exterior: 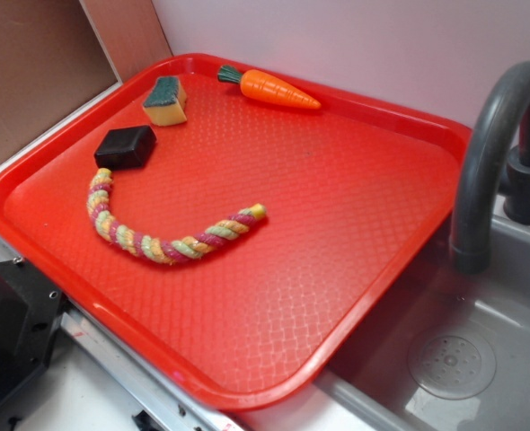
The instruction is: Grab the green sponge.
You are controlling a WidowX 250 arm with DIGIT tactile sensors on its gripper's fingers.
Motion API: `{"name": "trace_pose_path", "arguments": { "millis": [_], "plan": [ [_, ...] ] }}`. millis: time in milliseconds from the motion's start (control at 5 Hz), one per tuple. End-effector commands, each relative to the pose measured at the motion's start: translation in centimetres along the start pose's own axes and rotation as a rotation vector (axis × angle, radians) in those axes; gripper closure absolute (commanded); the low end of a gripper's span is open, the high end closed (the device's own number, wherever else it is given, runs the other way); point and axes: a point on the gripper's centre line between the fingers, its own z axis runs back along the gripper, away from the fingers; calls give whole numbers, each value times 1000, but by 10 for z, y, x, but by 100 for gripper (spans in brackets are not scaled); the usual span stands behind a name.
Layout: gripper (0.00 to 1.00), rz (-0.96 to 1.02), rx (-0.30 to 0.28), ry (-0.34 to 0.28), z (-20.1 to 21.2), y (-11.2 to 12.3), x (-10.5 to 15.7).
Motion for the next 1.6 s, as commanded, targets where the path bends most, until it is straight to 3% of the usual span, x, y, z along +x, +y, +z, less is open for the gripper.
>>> {"name": "trace_pose_path", "arguments": {
  "millis": [0,400,800,1400],
  "plan": [
    [0,0,0,0,0,0,0],
    [0,360,28,-140,-32,36,49],
    [0,546,18,-255,-81,86,107],
    [0,608,106,-242,-142,120,147]
  ]
}}
